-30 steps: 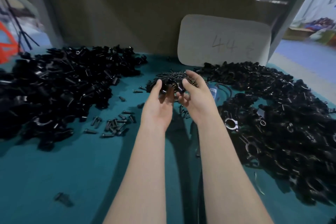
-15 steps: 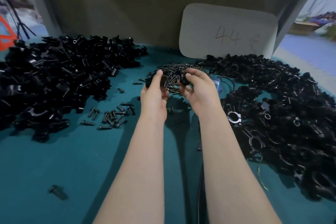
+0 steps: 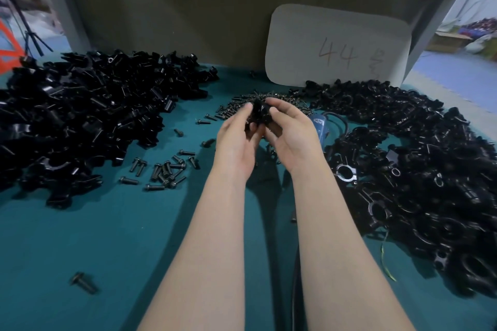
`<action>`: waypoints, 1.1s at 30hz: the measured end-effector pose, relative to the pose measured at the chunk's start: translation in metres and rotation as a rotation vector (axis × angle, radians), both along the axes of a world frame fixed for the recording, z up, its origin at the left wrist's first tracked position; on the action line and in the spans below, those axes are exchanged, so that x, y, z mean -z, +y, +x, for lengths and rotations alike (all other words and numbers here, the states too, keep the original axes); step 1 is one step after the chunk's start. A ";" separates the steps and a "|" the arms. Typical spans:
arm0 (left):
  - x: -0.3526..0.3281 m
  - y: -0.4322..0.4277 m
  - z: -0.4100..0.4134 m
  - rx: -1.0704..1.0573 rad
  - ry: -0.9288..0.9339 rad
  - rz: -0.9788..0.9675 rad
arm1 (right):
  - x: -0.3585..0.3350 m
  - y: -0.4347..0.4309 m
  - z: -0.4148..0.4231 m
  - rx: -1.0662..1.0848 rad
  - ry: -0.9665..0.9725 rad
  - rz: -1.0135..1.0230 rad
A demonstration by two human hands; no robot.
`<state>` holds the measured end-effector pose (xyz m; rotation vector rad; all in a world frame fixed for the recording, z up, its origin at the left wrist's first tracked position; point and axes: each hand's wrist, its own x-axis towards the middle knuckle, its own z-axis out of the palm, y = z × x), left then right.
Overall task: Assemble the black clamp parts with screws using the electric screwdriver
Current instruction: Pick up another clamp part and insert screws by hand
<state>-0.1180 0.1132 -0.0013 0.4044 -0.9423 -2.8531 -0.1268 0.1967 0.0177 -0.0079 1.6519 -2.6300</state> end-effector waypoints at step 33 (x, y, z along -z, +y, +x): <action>0.002 0.006 -0.002 -0.134 0.105 -0.461 | -0.003 -0.002 -0.001 0.165 0.227 0.863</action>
